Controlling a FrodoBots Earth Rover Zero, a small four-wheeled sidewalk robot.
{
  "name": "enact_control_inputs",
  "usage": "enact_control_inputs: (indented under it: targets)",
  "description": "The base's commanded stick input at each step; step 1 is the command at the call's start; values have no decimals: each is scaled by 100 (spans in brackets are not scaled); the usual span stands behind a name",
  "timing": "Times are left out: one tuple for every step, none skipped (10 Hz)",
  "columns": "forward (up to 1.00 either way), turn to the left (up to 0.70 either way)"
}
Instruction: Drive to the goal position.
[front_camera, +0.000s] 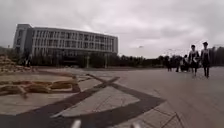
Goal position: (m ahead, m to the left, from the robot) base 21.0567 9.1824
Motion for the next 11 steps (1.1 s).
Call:
enact_control_inputs:
  targets:
    - [100,25]
    - [100,27]
    - [100,5]
    - [100,0]
    - [100,0]
    - [100,0]
    - [100,0]
    - [100,0]
    - [100,0]
    - [100,6]
    - [100,21]
